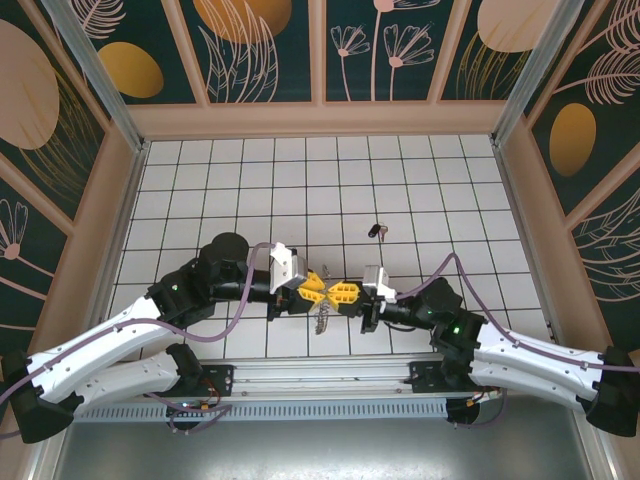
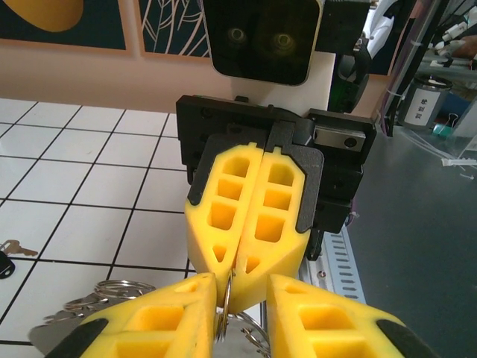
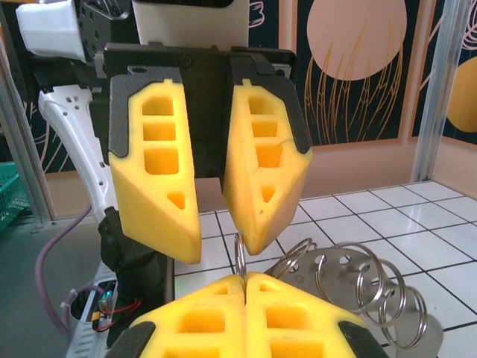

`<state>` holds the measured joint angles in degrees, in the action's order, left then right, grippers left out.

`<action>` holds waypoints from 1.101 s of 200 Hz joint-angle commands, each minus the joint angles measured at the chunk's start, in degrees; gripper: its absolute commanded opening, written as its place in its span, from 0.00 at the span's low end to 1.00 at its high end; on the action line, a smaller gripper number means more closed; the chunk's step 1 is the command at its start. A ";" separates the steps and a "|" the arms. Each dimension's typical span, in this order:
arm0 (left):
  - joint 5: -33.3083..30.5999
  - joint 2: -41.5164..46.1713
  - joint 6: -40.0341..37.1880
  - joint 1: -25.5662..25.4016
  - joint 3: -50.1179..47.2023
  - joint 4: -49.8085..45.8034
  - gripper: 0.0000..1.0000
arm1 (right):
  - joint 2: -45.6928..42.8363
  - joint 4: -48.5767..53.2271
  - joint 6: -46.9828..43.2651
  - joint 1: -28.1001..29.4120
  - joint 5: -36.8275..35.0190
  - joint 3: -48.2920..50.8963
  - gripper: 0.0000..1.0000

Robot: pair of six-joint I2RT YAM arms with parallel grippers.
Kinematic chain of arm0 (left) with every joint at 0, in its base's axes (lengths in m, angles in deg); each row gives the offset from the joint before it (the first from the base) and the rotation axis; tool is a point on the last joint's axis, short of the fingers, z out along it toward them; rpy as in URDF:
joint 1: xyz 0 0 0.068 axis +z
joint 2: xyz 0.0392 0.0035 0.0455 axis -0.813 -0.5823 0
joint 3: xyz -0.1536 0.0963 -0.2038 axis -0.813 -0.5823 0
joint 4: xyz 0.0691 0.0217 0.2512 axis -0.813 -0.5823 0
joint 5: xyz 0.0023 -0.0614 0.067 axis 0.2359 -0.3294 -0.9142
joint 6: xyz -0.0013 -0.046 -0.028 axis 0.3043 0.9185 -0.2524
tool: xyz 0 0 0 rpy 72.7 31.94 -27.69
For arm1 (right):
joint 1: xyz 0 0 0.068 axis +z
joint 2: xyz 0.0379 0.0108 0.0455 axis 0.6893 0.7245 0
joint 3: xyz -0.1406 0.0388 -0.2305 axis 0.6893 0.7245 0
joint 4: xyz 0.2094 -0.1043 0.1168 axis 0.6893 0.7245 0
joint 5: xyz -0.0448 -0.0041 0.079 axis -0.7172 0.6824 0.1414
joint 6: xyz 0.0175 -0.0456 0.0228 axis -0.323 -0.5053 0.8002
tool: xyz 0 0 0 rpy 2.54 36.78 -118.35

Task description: Put the keys on the keyring

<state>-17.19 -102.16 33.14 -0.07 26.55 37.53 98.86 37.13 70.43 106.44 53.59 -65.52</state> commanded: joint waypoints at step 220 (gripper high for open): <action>-5.02 1.34 -0.99 -0.38 0.47 0.39 0.00 | -1.32 2.96 3.96 -3.95 -3.48 -3.07 0.55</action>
<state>-18.56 -102.22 33.27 -0.07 26.47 37.64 99.47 32.04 74.82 103.08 56.87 -64.47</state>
